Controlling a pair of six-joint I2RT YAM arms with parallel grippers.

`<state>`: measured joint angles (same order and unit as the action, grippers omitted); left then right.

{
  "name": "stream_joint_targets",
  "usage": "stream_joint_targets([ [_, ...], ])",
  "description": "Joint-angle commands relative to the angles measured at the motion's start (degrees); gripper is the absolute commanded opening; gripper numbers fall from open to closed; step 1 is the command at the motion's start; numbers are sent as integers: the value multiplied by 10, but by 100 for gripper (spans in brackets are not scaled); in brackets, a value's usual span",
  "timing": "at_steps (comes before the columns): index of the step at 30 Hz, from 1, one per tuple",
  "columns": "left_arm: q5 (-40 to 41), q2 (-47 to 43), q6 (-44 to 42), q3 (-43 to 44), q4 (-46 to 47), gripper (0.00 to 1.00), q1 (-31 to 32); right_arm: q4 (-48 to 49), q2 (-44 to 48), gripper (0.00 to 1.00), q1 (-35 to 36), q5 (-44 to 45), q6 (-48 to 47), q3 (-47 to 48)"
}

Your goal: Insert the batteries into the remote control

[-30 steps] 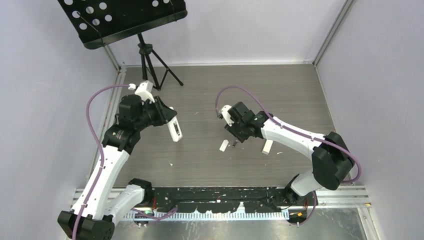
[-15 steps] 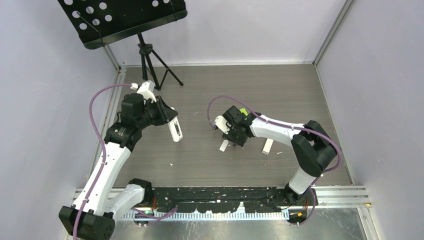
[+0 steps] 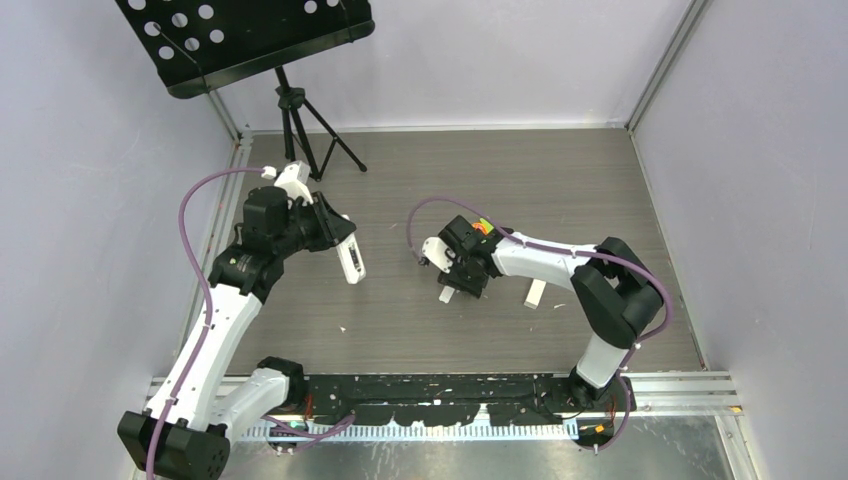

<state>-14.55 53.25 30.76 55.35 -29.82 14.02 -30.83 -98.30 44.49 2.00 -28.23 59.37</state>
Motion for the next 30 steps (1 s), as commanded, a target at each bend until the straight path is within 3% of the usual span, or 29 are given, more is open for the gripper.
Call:
stream_joint_targets([
  [1, -7, -2, -12, 20, 25, 0, 0, 26, -9, 49, 3, 4, -3, 25],
  [12, -7, -2, -11, 24, 23, 0, 0, 26, -29, 49, -3, -12, -14, 57],
  [21, -8, 9, -9, 34, 26, 0, 0, 3, -61, 48, -28, -84, -40, 94],
  [24, -9, 14, -7, 34, 30, 0, 0, -6, -65, 37, -36, -91, -37, 98],
  [27, -13, 18, -3, 32, 35, 0, 0, -8, -60, 18, -39, -81, -32, 93],
  [30, -16, 21, 4, 27, 42, 0, 0, -8, -54, 11, -40, -75, -23, 83],
])
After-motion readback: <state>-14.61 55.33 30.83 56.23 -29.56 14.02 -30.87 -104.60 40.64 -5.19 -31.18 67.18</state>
